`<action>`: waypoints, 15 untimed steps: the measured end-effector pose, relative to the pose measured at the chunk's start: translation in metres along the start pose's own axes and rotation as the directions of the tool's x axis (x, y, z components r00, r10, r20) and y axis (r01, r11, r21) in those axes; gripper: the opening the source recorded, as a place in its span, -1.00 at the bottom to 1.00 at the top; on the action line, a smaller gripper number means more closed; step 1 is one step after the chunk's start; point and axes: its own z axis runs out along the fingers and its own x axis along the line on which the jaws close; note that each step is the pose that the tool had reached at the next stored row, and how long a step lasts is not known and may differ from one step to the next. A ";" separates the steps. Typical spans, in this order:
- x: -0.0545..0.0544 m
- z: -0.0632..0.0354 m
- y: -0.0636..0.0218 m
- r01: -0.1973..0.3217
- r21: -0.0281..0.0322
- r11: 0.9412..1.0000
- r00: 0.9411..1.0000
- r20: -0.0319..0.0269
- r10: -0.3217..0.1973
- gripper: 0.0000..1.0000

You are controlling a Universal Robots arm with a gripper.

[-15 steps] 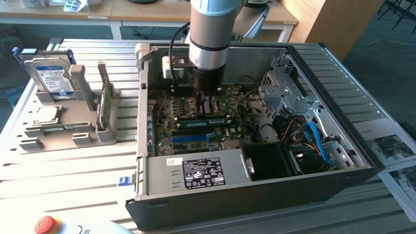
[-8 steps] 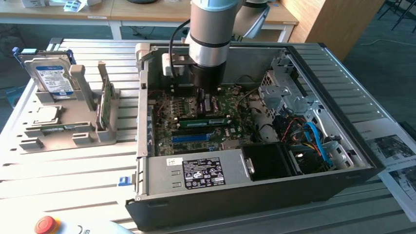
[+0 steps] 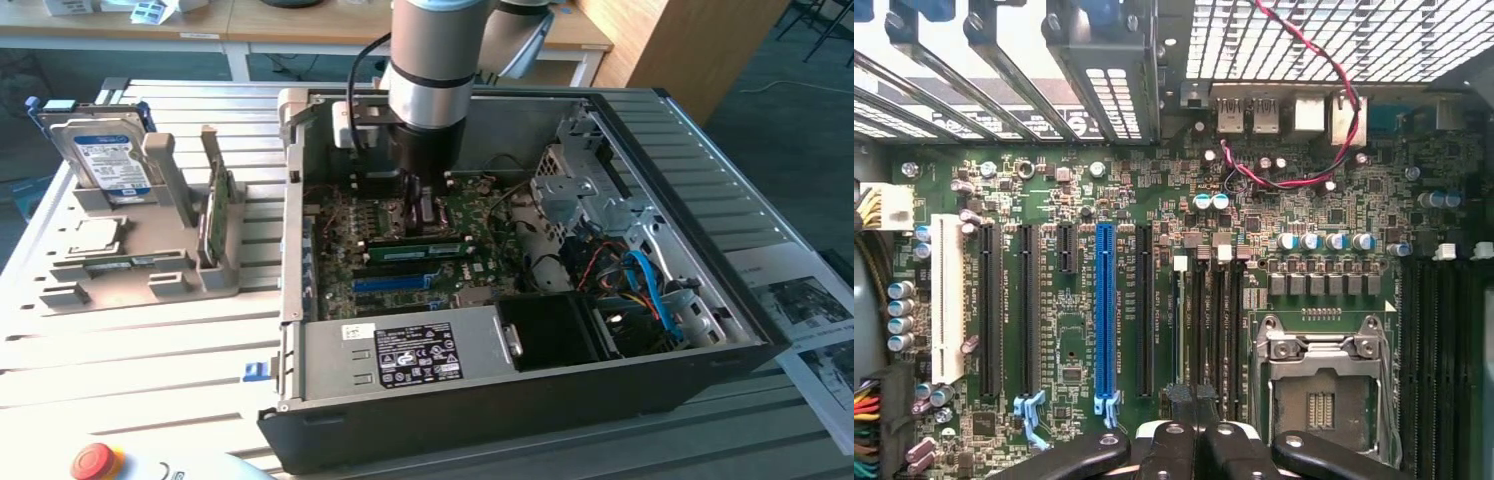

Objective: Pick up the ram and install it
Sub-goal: 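Press down the ram until it locks into place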

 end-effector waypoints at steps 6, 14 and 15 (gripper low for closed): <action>0.000 -0.0059 -0.0001 0.000 0.000 1.000 1.000 0.000 0.000 -0.80; 0.000 -0.0129 -0.0001 0.000 0.000 1.000 1.000 0.000 0.000 -0.80; 0.000 -0.0139 -0.0002 0.000 0.000 1.000 1.000 0.000 0.000 -0.80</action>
